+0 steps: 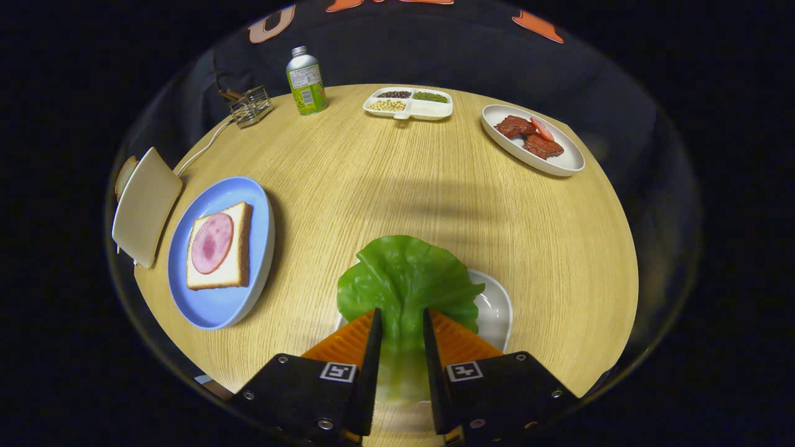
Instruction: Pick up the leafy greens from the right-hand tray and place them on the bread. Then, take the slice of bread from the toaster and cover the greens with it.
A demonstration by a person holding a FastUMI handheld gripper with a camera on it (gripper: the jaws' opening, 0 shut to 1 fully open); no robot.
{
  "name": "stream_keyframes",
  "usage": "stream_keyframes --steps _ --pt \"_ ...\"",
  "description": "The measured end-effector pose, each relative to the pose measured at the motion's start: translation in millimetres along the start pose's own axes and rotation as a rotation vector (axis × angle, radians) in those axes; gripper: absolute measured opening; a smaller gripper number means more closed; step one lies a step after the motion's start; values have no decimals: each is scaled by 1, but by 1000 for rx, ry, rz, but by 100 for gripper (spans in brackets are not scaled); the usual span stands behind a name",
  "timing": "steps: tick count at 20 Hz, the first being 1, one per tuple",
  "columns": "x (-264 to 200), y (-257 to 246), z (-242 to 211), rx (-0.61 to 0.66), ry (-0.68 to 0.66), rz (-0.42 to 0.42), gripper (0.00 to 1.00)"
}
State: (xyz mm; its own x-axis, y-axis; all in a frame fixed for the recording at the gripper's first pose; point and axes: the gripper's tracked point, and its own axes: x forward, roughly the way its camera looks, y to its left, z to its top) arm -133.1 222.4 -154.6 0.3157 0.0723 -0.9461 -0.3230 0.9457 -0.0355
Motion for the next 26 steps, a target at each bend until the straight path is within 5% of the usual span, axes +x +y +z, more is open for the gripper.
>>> stream_keyframes --steps 2,5,16,26 --pt "0 -3 2 17 -12 -13 19" --pt "-8 3 6 58 -25 25 4" --pt "-71 69 69 13 -205 131 3" --pt "-56 174 84 -100 -192 246 3"
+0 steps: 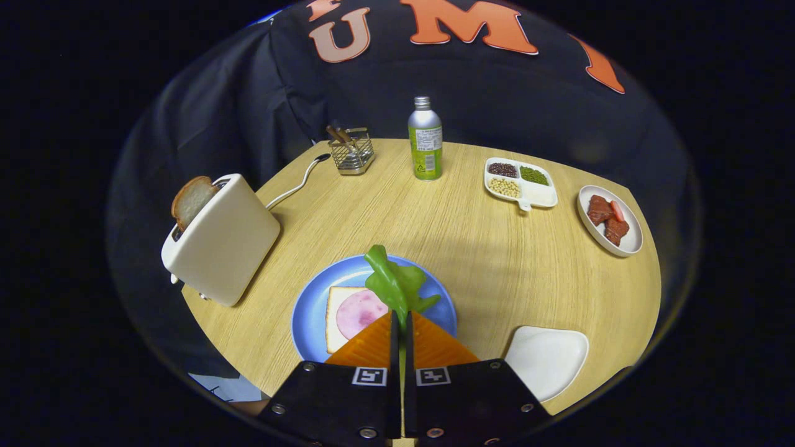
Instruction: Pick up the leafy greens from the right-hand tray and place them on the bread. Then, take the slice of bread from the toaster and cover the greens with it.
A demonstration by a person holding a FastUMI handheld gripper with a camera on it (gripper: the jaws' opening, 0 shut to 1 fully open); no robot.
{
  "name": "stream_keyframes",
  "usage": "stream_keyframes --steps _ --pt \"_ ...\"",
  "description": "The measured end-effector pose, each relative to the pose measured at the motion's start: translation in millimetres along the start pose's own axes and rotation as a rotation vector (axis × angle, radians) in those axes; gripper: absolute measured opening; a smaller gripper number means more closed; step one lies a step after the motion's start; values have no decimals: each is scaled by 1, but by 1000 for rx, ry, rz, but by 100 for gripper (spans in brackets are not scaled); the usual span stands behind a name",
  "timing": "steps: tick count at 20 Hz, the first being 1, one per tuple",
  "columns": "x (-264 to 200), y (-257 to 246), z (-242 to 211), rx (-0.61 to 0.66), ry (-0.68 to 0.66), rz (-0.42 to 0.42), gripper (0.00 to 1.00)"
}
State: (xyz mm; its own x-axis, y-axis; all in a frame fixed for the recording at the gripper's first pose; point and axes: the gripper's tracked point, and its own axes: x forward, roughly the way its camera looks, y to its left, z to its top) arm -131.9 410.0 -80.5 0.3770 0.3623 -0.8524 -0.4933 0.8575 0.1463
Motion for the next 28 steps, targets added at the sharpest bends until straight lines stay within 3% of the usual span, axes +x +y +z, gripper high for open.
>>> stream_keyframes --steps 5,9,16,21,26,28 --pt "27 29 -8 -13 65 34 3" --pt "37 41 -15 -13 113 37 10" --pt "16 70 20 38 70 80 44" --pt "-15 112 62 49 48 147 56" --pt "-31 161 107 54 26 182 78" --pt "-35 186 122 28 20 191 79"
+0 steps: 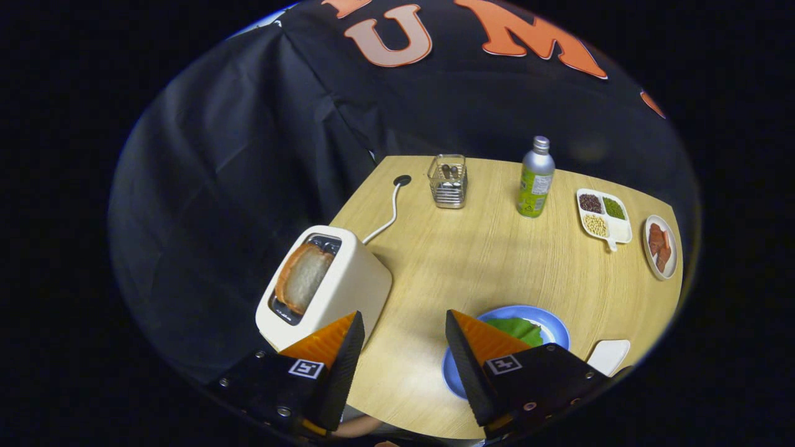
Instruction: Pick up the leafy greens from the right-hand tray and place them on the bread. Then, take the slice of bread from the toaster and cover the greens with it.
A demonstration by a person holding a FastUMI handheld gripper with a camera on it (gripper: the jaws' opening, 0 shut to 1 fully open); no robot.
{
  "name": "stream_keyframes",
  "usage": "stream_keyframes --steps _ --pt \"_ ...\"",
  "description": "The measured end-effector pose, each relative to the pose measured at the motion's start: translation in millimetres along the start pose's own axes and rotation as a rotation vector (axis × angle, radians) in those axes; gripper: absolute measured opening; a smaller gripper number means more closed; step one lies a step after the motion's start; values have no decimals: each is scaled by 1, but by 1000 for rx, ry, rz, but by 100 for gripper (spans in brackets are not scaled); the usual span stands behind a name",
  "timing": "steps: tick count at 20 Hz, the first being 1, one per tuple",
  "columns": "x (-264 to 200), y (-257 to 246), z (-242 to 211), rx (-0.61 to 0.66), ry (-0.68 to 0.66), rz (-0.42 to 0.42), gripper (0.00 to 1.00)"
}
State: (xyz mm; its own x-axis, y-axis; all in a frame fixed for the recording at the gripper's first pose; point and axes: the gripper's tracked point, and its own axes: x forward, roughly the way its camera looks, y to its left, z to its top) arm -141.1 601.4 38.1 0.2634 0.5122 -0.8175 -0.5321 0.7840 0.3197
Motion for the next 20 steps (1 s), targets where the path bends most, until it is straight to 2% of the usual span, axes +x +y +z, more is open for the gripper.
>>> stream_keyframes --steps 3,10,17,20 --pt "4 40 11 -25 20 39 81" --pt "27 103 24 -85 53 70 81" --pt "65 114 23 -67 125 28 80" --pt "77 116 18 -26 162 24 71"
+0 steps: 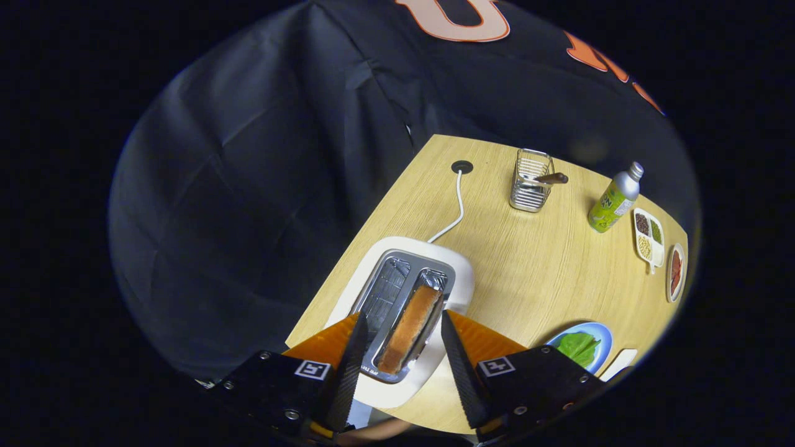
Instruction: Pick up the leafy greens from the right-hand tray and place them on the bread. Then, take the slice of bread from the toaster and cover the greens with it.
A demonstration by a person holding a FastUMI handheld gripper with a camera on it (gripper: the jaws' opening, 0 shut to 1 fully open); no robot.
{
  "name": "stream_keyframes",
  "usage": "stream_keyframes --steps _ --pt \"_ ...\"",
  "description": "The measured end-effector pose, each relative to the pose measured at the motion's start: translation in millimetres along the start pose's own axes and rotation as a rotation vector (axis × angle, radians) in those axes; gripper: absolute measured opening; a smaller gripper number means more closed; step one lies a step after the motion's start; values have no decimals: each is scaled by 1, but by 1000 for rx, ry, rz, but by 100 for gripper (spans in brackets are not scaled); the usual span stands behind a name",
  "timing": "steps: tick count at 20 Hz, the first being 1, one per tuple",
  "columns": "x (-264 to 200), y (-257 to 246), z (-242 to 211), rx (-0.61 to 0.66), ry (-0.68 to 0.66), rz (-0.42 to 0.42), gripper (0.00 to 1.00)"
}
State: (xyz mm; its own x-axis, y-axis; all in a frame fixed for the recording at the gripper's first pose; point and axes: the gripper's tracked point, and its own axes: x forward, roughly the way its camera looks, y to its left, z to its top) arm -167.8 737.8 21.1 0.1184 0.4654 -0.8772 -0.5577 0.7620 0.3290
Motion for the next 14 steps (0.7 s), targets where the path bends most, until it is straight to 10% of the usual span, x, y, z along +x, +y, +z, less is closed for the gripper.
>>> stream_keyframes --steps 10,14 --pt "-4 -8 -1 56 24 35 13" --pt "-40 -7 4 80 -52 88 10"
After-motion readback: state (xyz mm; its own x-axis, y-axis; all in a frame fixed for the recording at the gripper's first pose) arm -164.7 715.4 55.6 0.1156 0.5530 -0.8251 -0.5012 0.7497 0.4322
